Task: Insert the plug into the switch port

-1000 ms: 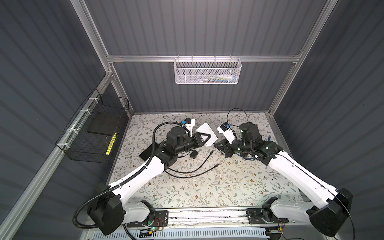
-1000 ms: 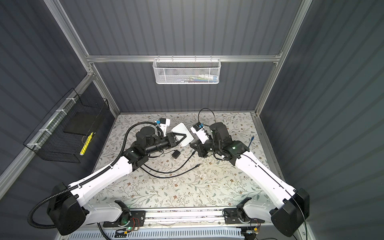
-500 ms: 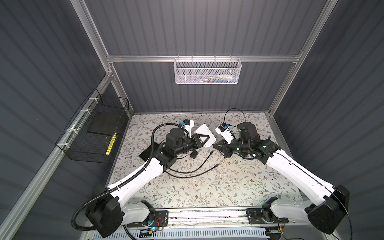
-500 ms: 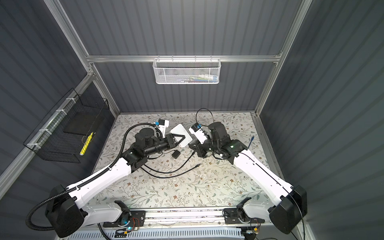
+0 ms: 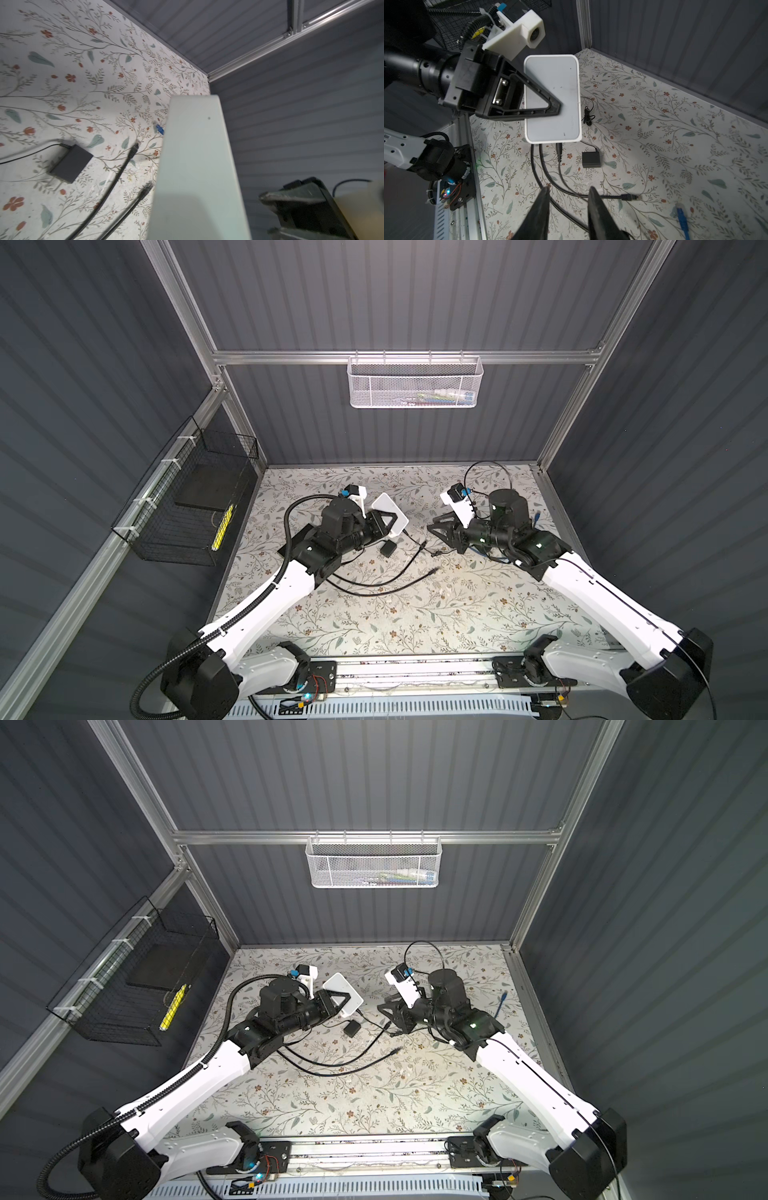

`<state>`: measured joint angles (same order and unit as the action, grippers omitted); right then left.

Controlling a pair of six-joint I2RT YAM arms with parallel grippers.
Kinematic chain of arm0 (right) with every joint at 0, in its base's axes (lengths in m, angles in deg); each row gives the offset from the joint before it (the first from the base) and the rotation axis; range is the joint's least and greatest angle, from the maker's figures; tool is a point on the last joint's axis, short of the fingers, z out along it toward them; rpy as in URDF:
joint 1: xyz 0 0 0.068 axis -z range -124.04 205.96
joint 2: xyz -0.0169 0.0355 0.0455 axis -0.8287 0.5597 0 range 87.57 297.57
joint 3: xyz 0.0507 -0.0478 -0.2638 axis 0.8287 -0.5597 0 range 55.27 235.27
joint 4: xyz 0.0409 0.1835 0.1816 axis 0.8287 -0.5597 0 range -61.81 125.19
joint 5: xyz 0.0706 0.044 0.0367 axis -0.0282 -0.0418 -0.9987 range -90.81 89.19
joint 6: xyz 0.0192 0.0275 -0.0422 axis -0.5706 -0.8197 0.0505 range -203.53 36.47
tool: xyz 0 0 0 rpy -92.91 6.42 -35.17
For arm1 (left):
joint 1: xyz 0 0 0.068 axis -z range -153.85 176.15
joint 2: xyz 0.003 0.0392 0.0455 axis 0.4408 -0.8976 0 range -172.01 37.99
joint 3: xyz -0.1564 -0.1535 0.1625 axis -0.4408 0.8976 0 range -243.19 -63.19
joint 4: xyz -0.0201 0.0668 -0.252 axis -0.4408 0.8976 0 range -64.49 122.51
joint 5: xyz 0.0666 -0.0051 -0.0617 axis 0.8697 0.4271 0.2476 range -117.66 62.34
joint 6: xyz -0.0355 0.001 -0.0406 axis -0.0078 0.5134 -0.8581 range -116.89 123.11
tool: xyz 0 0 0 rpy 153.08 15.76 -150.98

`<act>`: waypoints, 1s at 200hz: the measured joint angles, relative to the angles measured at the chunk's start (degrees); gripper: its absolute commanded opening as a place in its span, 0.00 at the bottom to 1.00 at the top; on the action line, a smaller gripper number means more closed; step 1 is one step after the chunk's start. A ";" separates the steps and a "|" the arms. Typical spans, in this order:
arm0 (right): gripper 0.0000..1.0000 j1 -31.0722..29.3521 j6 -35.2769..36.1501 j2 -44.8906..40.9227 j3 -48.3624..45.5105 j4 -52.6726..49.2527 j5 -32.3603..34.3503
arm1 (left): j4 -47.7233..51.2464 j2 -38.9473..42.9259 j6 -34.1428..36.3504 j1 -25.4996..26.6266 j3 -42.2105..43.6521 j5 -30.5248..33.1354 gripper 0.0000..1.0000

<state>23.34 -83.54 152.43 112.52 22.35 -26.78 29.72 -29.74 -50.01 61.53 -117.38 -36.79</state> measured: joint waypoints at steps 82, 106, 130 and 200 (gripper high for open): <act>0.57 0.00 -6.32 -4.26 -7.41 -3.69 8.20 | -5.29 4.81 -9.44 0.50 16.98 9.46 0.00; 0.58 0.00 -7.76 -2.36 -7.87 -4.59 10.36 | -7.50 2.29 -12.92 3.74 22.58 10.88 0.00; 0.60 -0.04 -8.33 2.16 -7.63 -5.46 11.82 | -11.56 -2.14 -14.60 6.95 23.28 11.58 0.00; 0.67 1.49 -9.62 8.26 -5.22 -7.04 17.97 | -24.79 -23.10 -15.26 9.97 11.04 11.02 0.00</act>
<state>24.83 -93.16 160.69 107.30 15.32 -8.82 4.93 -52.84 -65.27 71.50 -106.34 -25.77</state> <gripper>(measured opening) 0.664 0.246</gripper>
